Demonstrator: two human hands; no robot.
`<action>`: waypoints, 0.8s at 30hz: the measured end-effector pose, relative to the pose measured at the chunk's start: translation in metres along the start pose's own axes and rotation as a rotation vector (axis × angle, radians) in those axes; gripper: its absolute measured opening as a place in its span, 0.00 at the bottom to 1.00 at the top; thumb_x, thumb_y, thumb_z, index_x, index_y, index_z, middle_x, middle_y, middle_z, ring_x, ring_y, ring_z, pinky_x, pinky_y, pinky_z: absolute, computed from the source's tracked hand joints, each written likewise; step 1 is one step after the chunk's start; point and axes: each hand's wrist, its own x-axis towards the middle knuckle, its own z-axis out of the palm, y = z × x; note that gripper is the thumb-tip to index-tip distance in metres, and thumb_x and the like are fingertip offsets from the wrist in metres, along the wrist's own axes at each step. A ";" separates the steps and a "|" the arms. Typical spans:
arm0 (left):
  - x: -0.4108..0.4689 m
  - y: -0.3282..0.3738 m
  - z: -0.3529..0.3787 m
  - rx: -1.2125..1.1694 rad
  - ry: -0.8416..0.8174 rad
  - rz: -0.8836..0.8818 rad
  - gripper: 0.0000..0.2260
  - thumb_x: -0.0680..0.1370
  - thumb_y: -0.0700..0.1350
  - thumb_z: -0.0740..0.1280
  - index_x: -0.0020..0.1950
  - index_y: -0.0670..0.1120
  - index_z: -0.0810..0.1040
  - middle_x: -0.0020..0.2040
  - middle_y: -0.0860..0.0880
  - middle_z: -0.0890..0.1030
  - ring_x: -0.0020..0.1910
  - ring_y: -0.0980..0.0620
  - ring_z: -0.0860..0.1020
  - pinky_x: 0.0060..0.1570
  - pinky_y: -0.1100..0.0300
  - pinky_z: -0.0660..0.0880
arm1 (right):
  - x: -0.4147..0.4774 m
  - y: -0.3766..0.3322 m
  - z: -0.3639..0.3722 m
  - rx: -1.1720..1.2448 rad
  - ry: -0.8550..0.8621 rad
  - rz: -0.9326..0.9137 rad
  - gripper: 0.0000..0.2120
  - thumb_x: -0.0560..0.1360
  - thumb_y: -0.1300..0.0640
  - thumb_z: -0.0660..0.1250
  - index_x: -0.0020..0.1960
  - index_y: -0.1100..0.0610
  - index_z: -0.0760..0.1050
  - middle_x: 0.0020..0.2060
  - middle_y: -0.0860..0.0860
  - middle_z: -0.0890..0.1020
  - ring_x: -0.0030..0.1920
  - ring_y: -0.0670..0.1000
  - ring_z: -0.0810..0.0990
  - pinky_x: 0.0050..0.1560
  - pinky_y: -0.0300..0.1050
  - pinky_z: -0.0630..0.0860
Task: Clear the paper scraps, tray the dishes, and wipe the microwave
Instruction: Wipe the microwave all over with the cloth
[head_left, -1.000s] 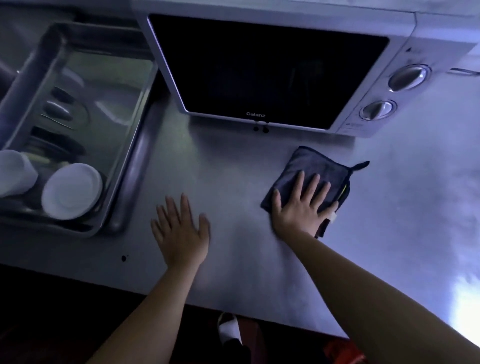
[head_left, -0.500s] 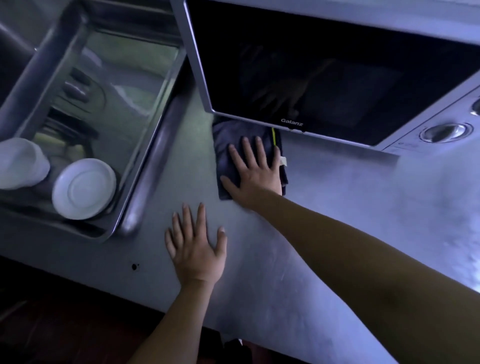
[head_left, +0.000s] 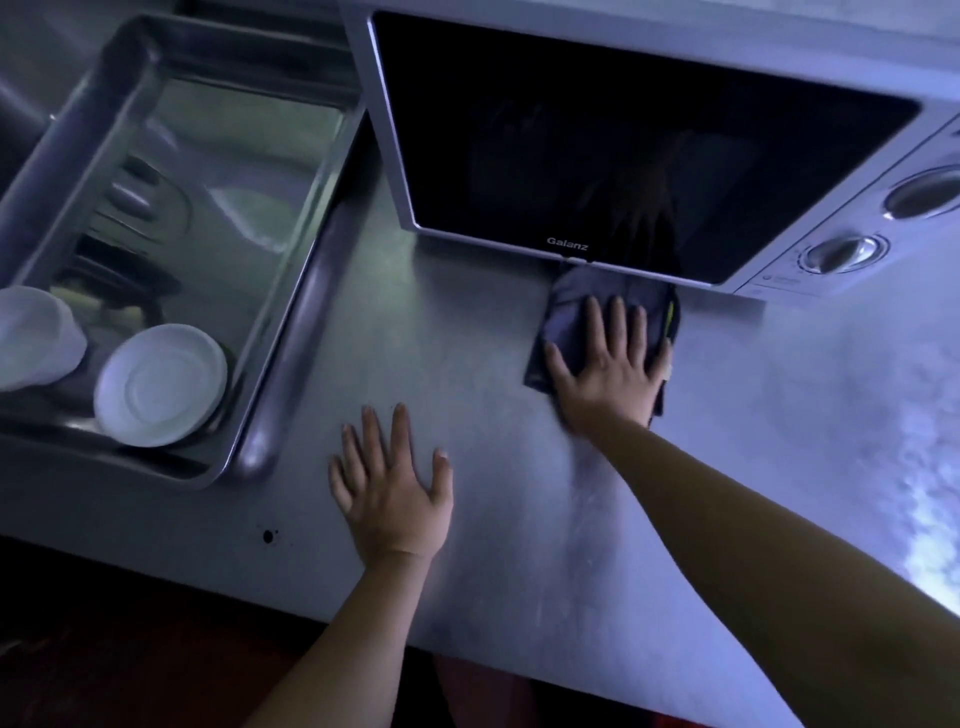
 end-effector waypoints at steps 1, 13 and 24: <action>0.001 0.001 -0.001 -0.015 -0.010 -0.003 0.31 0.77 0.62 0.55 0.79 0.54 0.60 0.79 0.44 0.62 0.78 0.40 0.59 0.74 0.40 0.54 | -0.012 0.014 -0.002 -0.002 0.009 0.047 0.38 0.75 0.27 0.44 0.81 0.43 0.46 0.81 0.48 0.50 0.81 0.52 0.45 0.77 0.63 0.40; -0.002 -0.051 -0.084 -0.707 -0.464 0.094 0.23 0.79 0.43 0.66 0.75 0.48 0.70 0.75 0.46 0.69 0.75 0.48 0.65 0.73 0.56 0.61 | -0.156 0.021 0.006 0.052 -0.044 0.710 0.40 0.74 0.28 0.38 0.81 0.46 0.42 0.82 0.51 0.45 0.80 0.57 0.40 0.75 0.69 0.39; -0.065 -0.261 -0.129 -0.980 -0.269 -0.226 0.16 0.78 0.33 0.64 0.44 0.53 0.83 0.46 0.57 0.85 0.49 0.62 0.82 0.50 0.72 0.73 | -0.156 -0.233 0.049 0.030 -0.182 -0.023 0.37 0.77 0.30 0.40 0.80 0.43 0.36 0.81 0.51 0.38 0.79 0.57 0.32 0.72 0.69 0.30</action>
